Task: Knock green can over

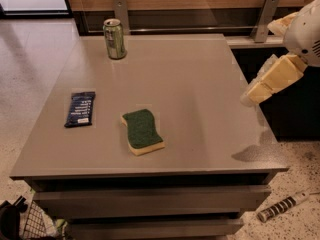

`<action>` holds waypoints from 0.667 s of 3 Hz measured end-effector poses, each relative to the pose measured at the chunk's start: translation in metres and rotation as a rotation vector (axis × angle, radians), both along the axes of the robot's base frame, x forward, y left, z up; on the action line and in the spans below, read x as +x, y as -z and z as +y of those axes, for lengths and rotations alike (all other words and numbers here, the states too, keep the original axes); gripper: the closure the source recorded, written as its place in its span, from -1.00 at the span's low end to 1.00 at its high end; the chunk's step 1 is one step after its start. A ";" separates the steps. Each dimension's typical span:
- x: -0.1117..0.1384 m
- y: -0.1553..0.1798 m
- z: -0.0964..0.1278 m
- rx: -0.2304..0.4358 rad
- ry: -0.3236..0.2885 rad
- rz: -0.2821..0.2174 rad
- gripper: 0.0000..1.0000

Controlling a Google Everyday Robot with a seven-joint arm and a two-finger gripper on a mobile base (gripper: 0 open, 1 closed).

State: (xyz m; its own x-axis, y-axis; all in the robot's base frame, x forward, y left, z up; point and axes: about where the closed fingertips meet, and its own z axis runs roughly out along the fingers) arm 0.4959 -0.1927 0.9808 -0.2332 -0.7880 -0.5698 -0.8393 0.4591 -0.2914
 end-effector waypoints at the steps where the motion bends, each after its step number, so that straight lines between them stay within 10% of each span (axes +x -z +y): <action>1: 0.029 -0.012 0.022 0.215 0.011 -0.107 -1.00; 2: 0.060 -0.035 0.044 0.404 0.022 -0.229 -1.00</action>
Offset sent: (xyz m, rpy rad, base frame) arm 0.1004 0.0546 0.0710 0.6379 -0.4098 -0.0643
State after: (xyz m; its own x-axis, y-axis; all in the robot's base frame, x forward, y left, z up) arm 0.5563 -0.1484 1.0153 -0.0795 -0.4888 -0.8688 -0.7627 0.5910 -0.2627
